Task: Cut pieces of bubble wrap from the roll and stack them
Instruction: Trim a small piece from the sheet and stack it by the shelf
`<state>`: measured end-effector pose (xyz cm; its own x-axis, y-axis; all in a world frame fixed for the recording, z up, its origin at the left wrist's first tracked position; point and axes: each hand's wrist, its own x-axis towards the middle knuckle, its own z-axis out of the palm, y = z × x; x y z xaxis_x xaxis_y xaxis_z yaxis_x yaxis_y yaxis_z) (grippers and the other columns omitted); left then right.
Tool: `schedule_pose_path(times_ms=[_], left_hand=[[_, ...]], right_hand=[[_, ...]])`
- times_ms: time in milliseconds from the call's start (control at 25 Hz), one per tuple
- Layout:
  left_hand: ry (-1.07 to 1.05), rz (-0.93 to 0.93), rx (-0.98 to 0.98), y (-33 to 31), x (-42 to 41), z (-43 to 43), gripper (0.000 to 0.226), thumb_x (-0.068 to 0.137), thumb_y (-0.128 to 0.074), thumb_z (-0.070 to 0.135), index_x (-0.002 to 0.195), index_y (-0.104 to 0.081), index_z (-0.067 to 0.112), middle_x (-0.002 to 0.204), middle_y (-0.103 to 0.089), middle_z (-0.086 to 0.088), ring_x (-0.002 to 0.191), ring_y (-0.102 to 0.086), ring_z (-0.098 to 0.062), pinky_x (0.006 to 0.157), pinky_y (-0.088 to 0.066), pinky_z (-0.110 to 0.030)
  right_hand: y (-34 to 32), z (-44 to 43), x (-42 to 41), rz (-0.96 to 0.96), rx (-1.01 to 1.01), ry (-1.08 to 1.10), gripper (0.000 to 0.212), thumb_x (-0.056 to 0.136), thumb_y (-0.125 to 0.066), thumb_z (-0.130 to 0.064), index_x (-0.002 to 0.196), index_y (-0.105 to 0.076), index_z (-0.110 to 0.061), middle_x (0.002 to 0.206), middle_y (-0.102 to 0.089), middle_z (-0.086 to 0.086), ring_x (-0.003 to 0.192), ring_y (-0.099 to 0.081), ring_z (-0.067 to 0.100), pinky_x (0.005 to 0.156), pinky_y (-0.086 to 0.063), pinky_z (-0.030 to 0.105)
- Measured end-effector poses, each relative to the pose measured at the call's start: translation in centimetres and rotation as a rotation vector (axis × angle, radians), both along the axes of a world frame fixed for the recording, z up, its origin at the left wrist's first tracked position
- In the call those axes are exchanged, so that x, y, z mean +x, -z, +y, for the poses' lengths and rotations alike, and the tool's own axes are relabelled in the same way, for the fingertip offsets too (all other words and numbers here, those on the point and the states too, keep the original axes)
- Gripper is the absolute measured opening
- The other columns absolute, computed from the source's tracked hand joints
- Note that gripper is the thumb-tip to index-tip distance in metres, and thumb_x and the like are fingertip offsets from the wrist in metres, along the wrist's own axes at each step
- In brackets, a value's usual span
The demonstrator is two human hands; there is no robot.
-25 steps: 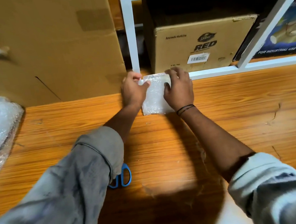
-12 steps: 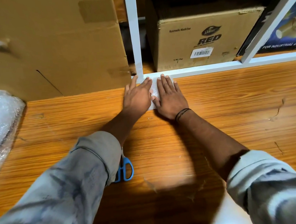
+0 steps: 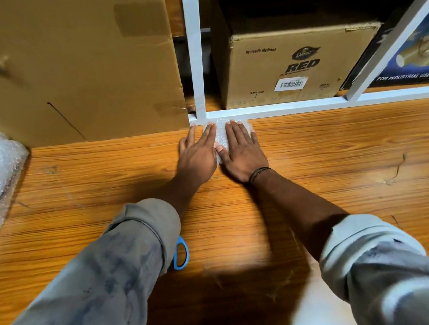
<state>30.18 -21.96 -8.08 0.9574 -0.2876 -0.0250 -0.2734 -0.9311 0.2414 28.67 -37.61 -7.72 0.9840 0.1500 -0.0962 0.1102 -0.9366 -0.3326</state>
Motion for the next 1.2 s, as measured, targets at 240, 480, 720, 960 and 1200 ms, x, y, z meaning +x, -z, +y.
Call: schedule_pose_path(times_ms=[240, 480, 720, 960, 1200], left_hand=[[-0.030, 0.001, -0.164, -1.8, 0.1, 0.3, 0.054, 0.112, -0.028, 0.033, 0.165, -0.018, 0.023, 0.168, -0.029, 0.005, 0.159, 0.000, -0.029, 0.126, -0.005, -0.051], [-0.147, -0.173, -0.348, -4.9, -1.0, 0.2, 0.051, 0.113, -0.026, 0.037, 0.160, -0.034, 0.021, 0.161, -0.043, 0.001, 0.157, -0.017, -0.024, 0.123, -0.013, -0.046], [-0.162, -0.176, -0.302, -5.5, -1.3, 0.6, 0.049, 0.111, -0.031, 0.040, 0.156, -0.042, 0.022, 0.157, -0.049, 0.000, 0.154, -0.024, -0.024, 0.120, -0.018, -0.045], [-0.171, -0.162, -0.282, -5.6, -2.6, 1.6, 0.048, 0.110, -0.035, 0.041, 0.153, -0.047, 0.024, 0.155, -0.051, 0.001, 0.153, -0.025, -0.023, 0.120, -0.017, -0.046], [-0.183, -0.192, -0.282, -5.9, -4.2, 3.4, 0.046, 0.108, -0.041, 0.042, 0.149, -0.051, 0.024, 0.152, -0.054, 0.000, 0.150, -0.030, -0.024, 0.118, -0.020, -0.044]], right_hand=[[-1.4, -0.5, 0.0, 0.035, -0.029, -0.031, 0.076, 0.109, -0.018, -0.057, 0.165, 0.005, -0.011, 0.174, 0.010, 0.007, 0.160, 0.015, 0.019, 0.129, 0.009, 0.046], [-3.4, -1.9, -0.5, -0.256, 0.154, 0.058, 0.077, 0.104, -0.032, -0.054, 0.165, -0.017, -0.010, 0.173, -0.014, 0.010, 0.161, -0.003, 0.024, 0.130, 0.001, 0.045], [-3.9, -1.8, -1.4, -0.275, 0.092, 0.036, 0.064, 0.108, -0.040, -0.043, 0.163, -0.027, -0.011, 0.171, -0.022, 0.010, 0.161, -0.007, 0.026, 0.130, 0.001, 0.046], [-3.8, -0.4, -2.3, -0.257, 0.042, 0.056, 0.064, 0.107, -0.041, -0.041, 0.163, -0.026, -0.013, 0.172, -0.021, 0.011, 0.161, -0.007, 0.027, 0.129, 0.002, 0.047], [-4.1, 0.2, -3.5, -0.250, 0.023, 0.068, 0.064, 0.108, -0.039, -0.040, 0.163, -0.024, -0.014, 0.172, -0.018, 0.012, 0.161, -0.004, 0.028, 0.130, 0.001, 0.049]])
